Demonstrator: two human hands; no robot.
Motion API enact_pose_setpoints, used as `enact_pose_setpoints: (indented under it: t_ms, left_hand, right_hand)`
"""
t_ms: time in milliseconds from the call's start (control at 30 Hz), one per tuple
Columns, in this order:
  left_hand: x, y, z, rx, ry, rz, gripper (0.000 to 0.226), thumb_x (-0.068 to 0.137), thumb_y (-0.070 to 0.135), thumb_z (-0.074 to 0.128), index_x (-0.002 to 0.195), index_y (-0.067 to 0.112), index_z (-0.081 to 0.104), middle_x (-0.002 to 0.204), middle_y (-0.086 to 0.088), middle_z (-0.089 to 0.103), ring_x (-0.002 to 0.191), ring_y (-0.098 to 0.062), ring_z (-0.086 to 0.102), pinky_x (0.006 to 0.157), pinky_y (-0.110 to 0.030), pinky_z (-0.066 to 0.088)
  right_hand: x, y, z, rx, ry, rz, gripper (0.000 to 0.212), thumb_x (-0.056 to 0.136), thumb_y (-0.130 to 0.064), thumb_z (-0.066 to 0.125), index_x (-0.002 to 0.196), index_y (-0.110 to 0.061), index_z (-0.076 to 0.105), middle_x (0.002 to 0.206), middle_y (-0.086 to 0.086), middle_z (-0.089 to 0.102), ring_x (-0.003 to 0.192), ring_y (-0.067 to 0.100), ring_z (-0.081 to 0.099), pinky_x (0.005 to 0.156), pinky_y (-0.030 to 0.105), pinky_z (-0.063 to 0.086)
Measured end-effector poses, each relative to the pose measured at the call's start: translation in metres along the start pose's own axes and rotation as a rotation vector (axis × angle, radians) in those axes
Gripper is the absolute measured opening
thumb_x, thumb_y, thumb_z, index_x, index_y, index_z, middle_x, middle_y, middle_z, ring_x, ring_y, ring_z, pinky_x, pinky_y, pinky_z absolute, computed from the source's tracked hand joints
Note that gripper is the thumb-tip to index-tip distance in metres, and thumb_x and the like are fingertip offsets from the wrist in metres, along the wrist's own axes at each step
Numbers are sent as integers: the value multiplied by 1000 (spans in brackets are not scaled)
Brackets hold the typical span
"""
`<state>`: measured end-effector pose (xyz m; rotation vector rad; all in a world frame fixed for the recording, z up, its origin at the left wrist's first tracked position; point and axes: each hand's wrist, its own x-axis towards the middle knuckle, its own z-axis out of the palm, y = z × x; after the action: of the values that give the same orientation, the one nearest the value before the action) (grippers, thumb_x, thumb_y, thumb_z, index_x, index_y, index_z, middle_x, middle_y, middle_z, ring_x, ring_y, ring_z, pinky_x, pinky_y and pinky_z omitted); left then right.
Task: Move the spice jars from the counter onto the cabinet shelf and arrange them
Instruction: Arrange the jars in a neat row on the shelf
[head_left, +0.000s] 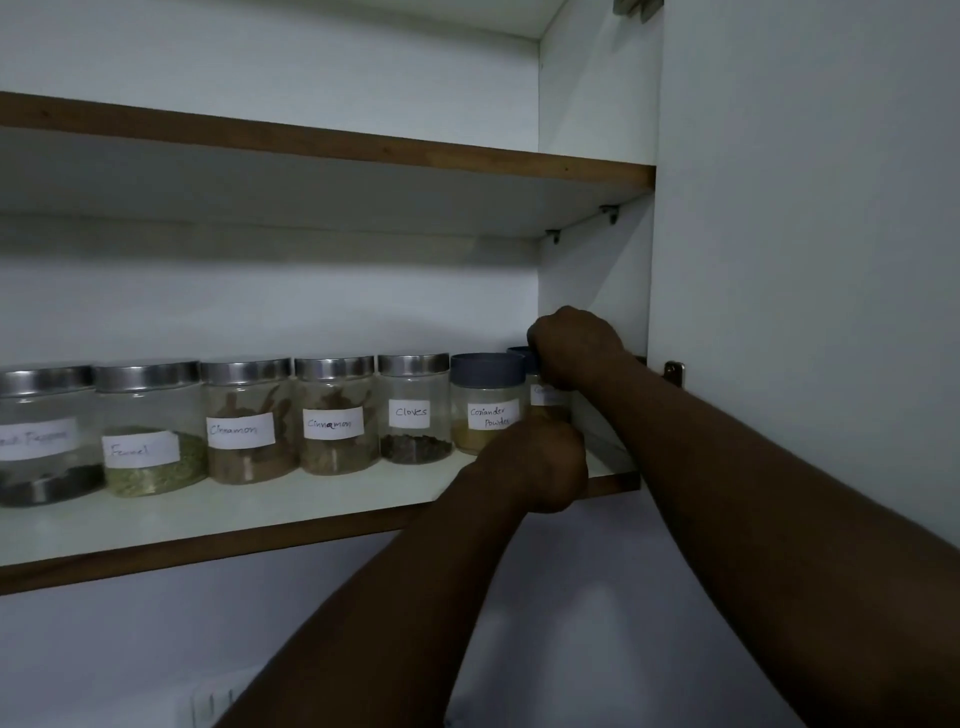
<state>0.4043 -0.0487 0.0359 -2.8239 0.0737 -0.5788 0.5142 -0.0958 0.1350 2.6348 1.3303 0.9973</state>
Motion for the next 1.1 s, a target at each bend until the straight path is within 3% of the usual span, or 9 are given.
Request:
enact_pose_setpoints:
  t_ms: [200, 400, 567, 633, 700, 800, 933, 1000, 1100]
  left_hand:
    - [-3, 2, 5, -54, 116, 58, 26, 99, -1, 49, 102, -13, 72, 102, -31, 70, 93, -42, 67, 79, -37, 40]
    - [-7, 6, 4, -58, 75, -40, 31, 105, 12, 45, 120, -3, 69, 118, -21, 69, 106, -33, 63, 88, -32, 38]
    - [-18, 3, -8, -173, 120, -125, 28, 99, 9, 52, 111, -4, 74, 109, -21, 72, 98, -33, 65, 91, -37, 47]
    - [-30, 1, -12, -188, 146, -174, 30, 97, 10, 53, 115, 0, 75, 117, -17, 72, 105, -32, 66, 95, -37, 49]
    - [-46, -3, -15, -174, 186, -211, 35, 98, 13, 52, 126, 11, 73, 128, -10, 71, 114, -29, 65, 100, -36, 49]
    - [-72, -9, -22, -234, 257, -273, 34, 101, 21, 51, 128, 22, 73, 128, -2, 72, 113, -21, 65, 95, -25, 47]
    - [-90, -14, -32, -331, 267, -384, 27, 102, 29, 56, 117, 26, 78, 116, 3, 77, 103, -15, 69, 88, -23, 47]
    - [-94, -13, -35, -344, 261, -416, 26, 101, 33, 57, 112, 24, 80, 109, 2, 78, 97, -14, 70, 86, -24, 51]
    - [-96, -12, -34, -302, 238, -444, 31, 101, 40, 57, 102, 20, 81, 98, -3, 78, 92, -18, 68, 84, -33, 56]
  right_hand:
    - [20, 0, 11, 7, 21, 4, 18, 87, -2, 71, 105, -1, 71, 107, 17, 67, 99, 31, 67, 80, 37, 56]
    - [27, -3, 30, 35, 59, 6, 22, 89, -3, 69, 111, -2, 70, 109, 16, 69, 100, 30, 68, 84, 38, 57]
    - [33, -4, 27, 56, 39, -8, 28, 88, -7, 72, 116, -3, 69, 112, 17, 69, 104, 31, 67, 86, 38, 55]
    - [29, -5, 26, 68, 25, -38, 32, 90, -10, 69, 121, -4, 65, 116, 18, 68, 107, 32, 66, 87, 39, 54]
    - [26, -6, 23, 63, 71, -74, 46, 90, -14, 70, 133, -5, 56, 120, 18, 65, 109, 33, 64, 87, 40, 52]
    - [23, -4, 3, 48, 213, -59, 59, 86, -22, 78, 137, -5, 53, 118, 18, 66, 106, 34, 65, 86, 42, 56]
    - [12, -7, -40, 372, 260, -33, 45, 90, -10, 66, 135, -14, 62, 126, 15, 68, 109, 31, 66, 96, 42, 55]
    - [0, -20, -55, 503, 212, -107, 28, 98, -23, 63, 124, -17, 70, 124, 9, 70, 107, 24, 66, 98, 42, 54]
    - [-16, -44, -59, 411, 6, -228, 32, 95, -48, 64, 109, -22, 77, 110, 0, 74, 98, 17, 65, 89, 38, 56]
